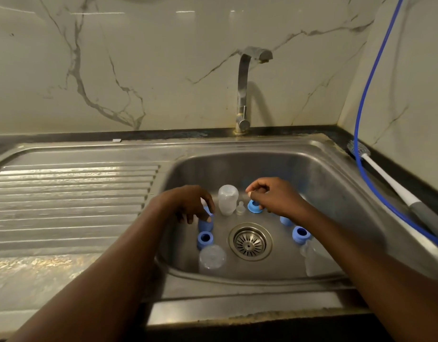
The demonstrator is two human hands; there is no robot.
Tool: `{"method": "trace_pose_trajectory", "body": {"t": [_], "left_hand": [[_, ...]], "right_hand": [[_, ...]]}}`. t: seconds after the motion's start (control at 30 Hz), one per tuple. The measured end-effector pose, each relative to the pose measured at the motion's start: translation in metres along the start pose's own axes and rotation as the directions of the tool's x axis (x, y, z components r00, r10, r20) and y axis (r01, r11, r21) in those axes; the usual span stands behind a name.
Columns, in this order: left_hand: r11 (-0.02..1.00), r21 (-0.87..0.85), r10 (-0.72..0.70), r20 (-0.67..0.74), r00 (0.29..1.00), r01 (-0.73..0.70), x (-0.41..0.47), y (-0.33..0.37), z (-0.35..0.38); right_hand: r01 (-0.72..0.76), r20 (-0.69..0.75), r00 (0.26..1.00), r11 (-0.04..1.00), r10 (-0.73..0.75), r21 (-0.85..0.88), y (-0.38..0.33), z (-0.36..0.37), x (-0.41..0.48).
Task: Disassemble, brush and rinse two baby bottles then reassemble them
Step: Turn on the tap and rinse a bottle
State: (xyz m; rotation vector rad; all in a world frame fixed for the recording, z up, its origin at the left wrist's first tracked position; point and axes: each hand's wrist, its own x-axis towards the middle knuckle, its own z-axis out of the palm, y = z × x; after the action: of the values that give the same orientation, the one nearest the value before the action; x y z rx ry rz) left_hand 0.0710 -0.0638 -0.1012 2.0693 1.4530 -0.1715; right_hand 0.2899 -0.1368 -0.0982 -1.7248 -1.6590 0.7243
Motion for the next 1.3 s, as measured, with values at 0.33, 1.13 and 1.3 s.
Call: {"method": "trace_pose_trajectory", "body": {"t": [0.33, 1.13, 1.3], "left_hand": [[0.995, 0.098, -0.017, -0.014, 1.000, 0.019, 0.007, 0.006, 0.010], [0.990, -0.040, 0.091, -0.557, 0.826, -0.136, -0.001, 0.023, 0.005], [0.846, -0.419, -0.086, -0.719, 0.690, -0.331, 0.030, 0.048, -0.038]], "right_hand": [[0.112, -0.043, 0.993, 0.993, -0.110, 0.048, -0.017, 0.004, 0.018], [0.000, -0.124, 0.992, 0.994, 0.014, 0.113, 0.014, -0.008, 0.037], [-0.011, -0.185, 0.982, 0.985, 0.043, 0.171, 0.018, -0.009, 0.041]]}}
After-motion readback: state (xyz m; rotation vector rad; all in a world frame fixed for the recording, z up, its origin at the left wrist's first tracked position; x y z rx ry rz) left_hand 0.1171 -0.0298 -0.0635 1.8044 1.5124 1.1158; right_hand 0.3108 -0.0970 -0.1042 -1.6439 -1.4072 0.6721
